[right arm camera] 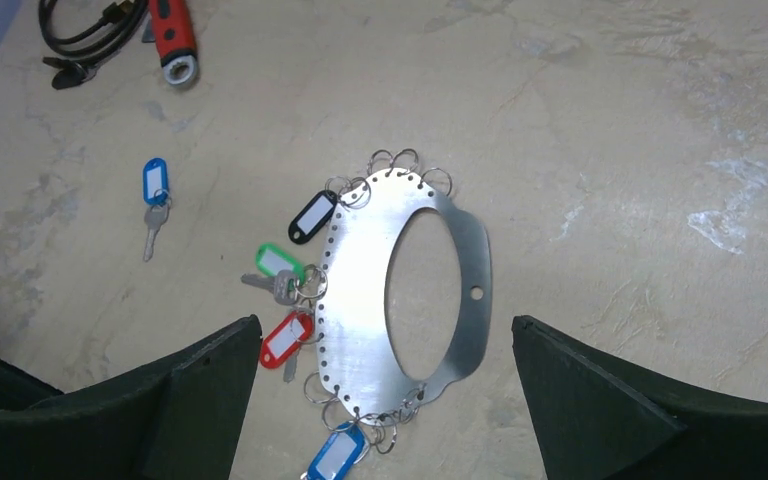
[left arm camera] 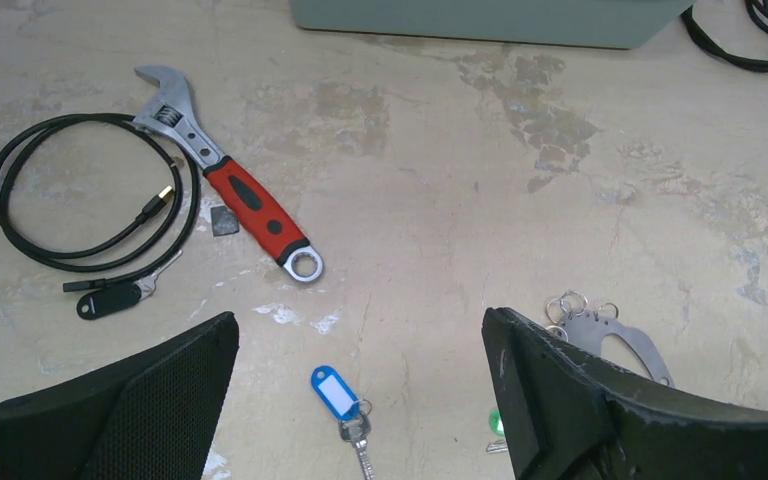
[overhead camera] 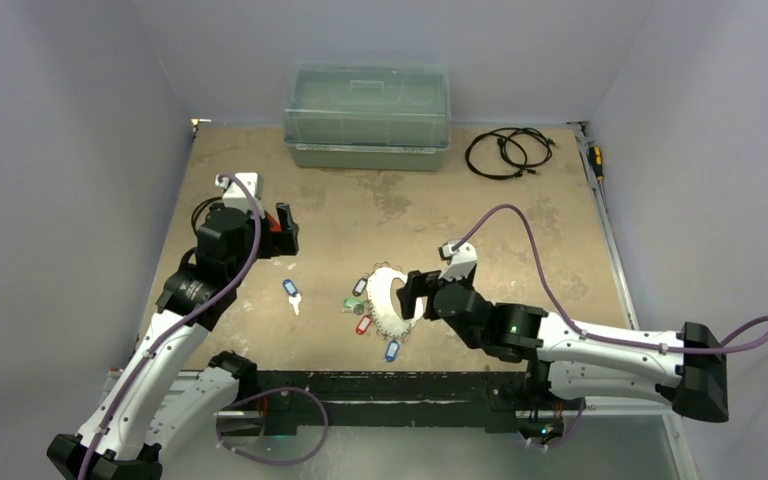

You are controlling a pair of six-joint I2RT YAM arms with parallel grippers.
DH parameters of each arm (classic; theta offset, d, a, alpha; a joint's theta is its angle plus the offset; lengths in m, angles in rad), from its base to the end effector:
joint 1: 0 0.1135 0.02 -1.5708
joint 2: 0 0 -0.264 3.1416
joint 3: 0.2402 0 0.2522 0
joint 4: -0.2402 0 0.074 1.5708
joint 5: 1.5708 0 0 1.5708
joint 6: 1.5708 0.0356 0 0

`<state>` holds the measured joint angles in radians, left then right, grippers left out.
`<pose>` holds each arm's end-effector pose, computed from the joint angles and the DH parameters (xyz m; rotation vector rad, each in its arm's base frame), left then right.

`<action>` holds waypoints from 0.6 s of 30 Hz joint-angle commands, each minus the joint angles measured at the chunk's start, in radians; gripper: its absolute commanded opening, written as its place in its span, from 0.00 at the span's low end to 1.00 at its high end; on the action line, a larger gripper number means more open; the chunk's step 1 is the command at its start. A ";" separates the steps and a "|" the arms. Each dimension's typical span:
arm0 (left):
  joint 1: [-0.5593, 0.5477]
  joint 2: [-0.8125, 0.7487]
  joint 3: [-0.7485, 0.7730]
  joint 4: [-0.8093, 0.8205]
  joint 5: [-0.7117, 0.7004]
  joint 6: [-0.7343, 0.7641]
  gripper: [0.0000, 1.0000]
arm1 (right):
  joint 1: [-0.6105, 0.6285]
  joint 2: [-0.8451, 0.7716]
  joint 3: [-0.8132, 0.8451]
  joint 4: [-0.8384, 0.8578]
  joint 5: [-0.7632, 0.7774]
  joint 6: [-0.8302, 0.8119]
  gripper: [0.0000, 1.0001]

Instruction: Put the keys on the keyring

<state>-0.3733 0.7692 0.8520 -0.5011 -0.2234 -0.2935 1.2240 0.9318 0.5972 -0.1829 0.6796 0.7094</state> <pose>0.1601 -0.0542 0.3330 -0.0652 1.9831 -0.2111 0.0897 0.1824 0.2513 -0.1095 2.0038 0.5459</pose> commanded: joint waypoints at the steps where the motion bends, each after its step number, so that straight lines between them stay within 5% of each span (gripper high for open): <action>1: 0.005 -0.007 -0.011 0.043 0.020 0.017 0.91 | 0.002 0.054 0.082 -0.072 0.030 0.065 0.99; 18: 0.005 -0.031 -0.011 0.041 0.032 0.015 0.91 | 0.002 0.204 0.084 -0.213 -0.144 0.317 0.96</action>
<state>-0.3733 0.7502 0.8391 -0.4866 -0.1867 -0.2935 1.2240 1.0954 0.6846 -0.3592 0.5606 0.9409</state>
